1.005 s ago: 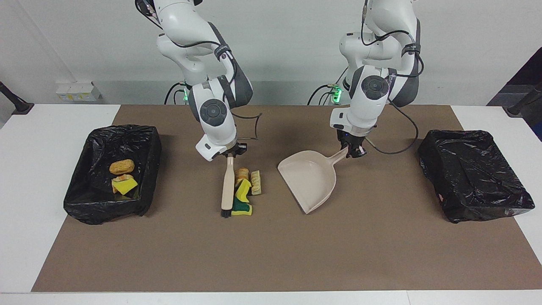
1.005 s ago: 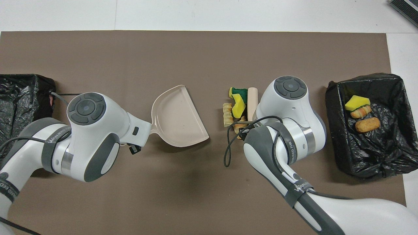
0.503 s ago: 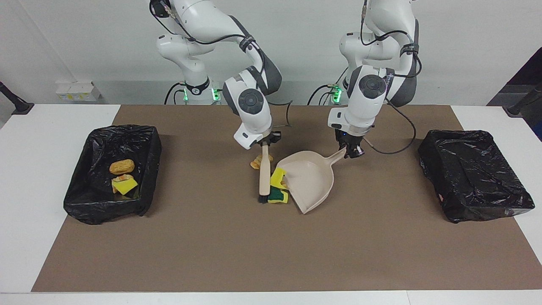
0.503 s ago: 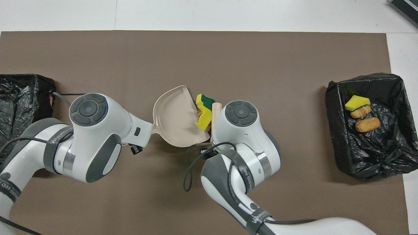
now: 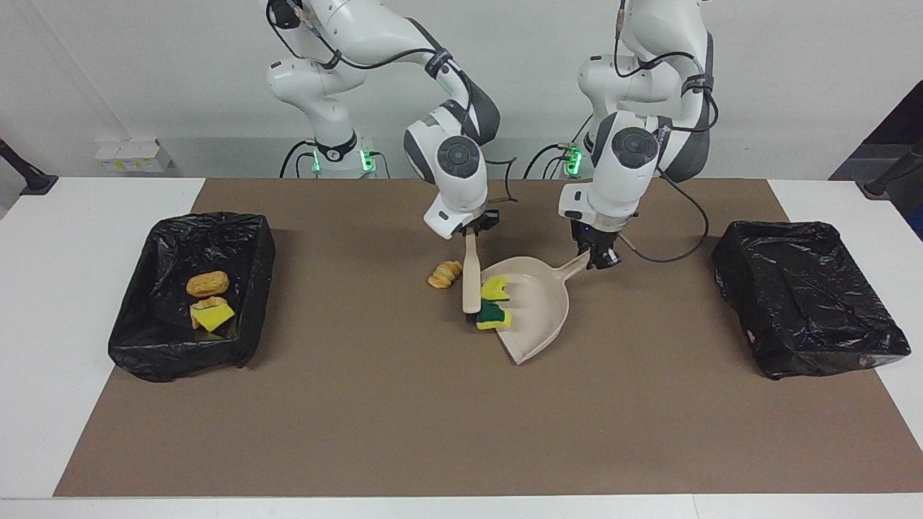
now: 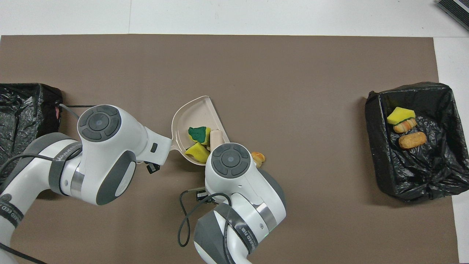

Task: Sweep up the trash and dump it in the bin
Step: 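Sweep the bread and sponges into the dustpan with the right gripper, then sweep the leftover pieces into the dustpan with the right gripper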

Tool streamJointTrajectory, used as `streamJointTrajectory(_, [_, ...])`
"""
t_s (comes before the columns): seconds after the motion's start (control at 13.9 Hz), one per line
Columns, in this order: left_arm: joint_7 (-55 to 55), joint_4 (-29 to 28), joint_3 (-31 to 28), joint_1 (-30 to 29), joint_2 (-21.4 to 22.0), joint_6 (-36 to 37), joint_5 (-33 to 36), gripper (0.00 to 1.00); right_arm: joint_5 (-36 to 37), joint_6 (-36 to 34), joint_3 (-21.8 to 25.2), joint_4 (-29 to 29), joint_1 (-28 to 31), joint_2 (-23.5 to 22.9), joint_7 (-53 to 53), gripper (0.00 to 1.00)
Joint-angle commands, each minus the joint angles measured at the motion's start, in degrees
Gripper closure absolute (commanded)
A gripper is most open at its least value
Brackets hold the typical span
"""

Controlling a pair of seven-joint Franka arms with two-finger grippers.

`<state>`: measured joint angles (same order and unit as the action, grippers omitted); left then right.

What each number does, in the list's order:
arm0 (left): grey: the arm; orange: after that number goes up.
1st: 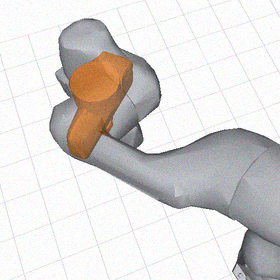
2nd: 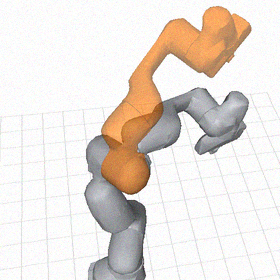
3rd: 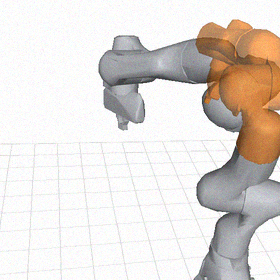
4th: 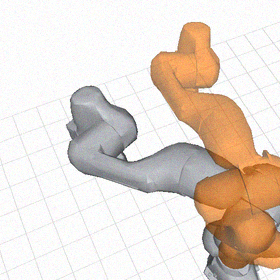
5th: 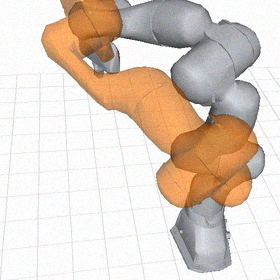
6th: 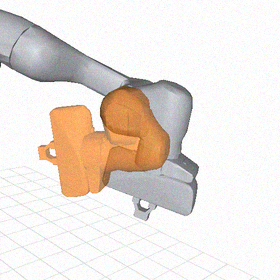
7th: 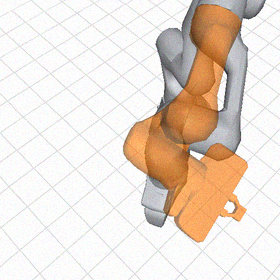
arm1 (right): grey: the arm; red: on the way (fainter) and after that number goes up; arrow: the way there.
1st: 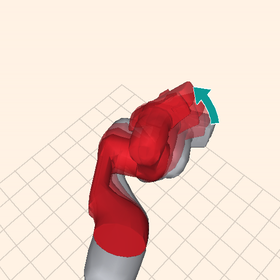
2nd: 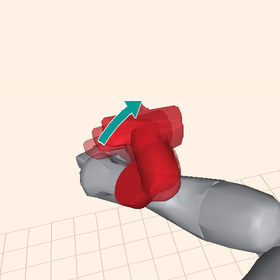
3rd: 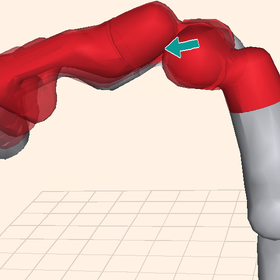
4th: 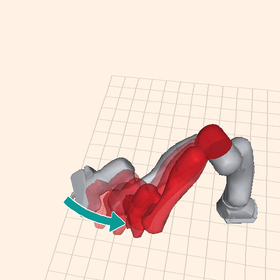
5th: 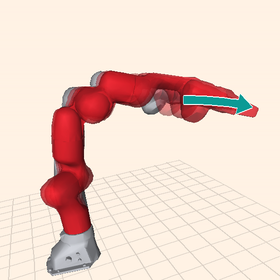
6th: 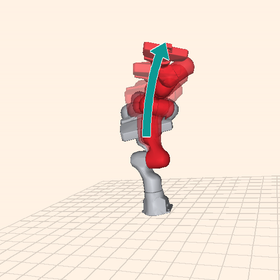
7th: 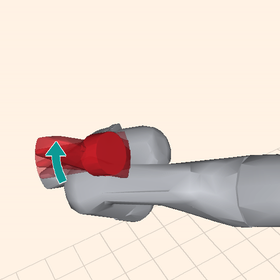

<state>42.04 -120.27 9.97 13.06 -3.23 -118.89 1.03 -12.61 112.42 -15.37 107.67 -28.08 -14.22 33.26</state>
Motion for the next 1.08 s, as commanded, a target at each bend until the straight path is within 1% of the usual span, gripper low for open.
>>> streamJointTrajectory(0.0, [-1.3, -1.5, -0.7, 0.6, 1.6, -1.3, -0.7, 1.0, -1.5, -5.9, 0.1, 0.3, 3.8, 4.7, -1.3, 1.0])
streamJointTrajectory(0.14, [0.0, -1.5, -0.7, 0.6, 1.7, 0.0, -0.7, 1.0, -1.3, -11.9, 0.3, 1.5, 7.1, 8.3, -4.1, 1.0])
streamJointTrajectory(0.22, [0.8, -1.8, -0.7, 0.3, 2.0, 0.3, -0.6, 1.0, -0.8, -14.9, 0.3, 2.4, 9.0, 9.4, -5.0, 1.0])
streamJointTrajectory(0.29, [3.0, -1.6, -0.7, 0.2, 1.9, 0.3, -0.5, 1.0, -0.5, -17.2, 0.4, 3.9, 10.9, 10.3, -5.8, 1.0])
streamJointTrajectory(0.36, [6.0, -1.4, -0.8, 0.0, 1.7, 0.3, 0.0, 1.0, 0.1, -17.7, 0.5, 5.9, 12.6, 11.2, -6.3, 1.0])
streamJointTrajectory(0.43, [9.0, -1.3, -0.9, -0.6, 1.7, 0.1, 0.0, 1.0, 2.1, -17.7, 0.5, 8.4, 13.8, 12.4, -6.4, 1.0])
streamJointTrajectory(0.57, [10.1, -1.8, -0.9, -1.1, 1.9, 0.4, 0.0, 1.0, 5.6, -16.7, 0.5, 12.8, 16.6, 14.6, -7.4, 1.0])
streamJointTrajectory(0.79, [13.7, -1.8, -0.9, -1.1, 2.2, 3.0, 0.2, 1.0, 5.8, -9.4, 0.5, 19.9, 19.4, 17.6, -9.7, 1.0])
streamJointTrajectory(1.01, [14.6, -1.9, -0.8, -0.5, 2.5, 4.1, 1.1, 1.0, 5.8, -6.2, 0.2, 20.6, 18.9, 16.1, -9.5, 1.0])
